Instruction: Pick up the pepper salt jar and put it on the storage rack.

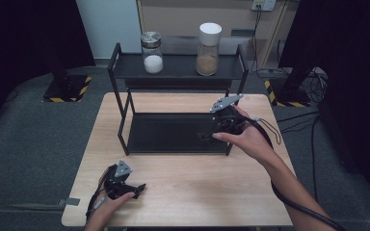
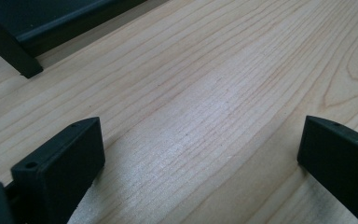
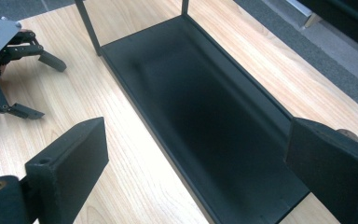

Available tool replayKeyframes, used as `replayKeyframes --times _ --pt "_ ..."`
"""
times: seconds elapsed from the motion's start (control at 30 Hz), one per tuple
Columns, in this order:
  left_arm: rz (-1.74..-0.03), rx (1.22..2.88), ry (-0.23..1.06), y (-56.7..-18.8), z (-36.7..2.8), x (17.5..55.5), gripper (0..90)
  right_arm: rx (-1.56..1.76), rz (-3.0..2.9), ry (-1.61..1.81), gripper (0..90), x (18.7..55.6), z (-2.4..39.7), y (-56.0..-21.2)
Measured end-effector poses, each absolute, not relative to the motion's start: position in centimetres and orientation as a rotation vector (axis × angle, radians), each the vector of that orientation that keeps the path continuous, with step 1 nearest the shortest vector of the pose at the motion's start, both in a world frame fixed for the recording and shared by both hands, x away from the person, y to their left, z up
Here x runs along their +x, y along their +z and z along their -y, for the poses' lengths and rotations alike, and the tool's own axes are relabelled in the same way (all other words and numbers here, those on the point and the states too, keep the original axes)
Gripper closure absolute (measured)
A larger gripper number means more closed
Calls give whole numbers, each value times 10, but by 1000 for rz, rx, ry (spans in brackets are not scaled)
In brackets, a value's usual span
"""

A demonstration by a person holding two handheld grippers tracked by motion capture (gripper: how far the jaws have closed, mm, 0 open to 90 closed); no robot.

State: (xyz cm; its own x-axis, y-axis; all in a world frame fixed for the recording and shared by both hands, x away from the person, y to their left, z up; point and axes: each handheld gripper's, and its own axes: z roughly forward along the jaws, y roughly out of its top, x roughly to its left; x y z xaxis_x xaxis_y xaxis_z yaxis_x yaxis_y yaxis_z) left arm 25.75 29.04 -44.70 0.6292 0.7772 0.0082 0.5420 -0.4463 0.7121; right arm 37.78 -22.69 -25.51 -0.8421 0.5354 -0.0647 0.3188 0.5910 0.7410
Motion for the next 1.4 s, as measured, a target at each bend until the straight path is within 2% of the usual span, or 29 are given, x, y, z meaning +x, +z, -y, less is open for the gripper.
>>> replayKeyframes --times 1.4 --pt "-1027 2162 441 -447 -290 257 0 759 -2558 1082 64 353 240 -329"
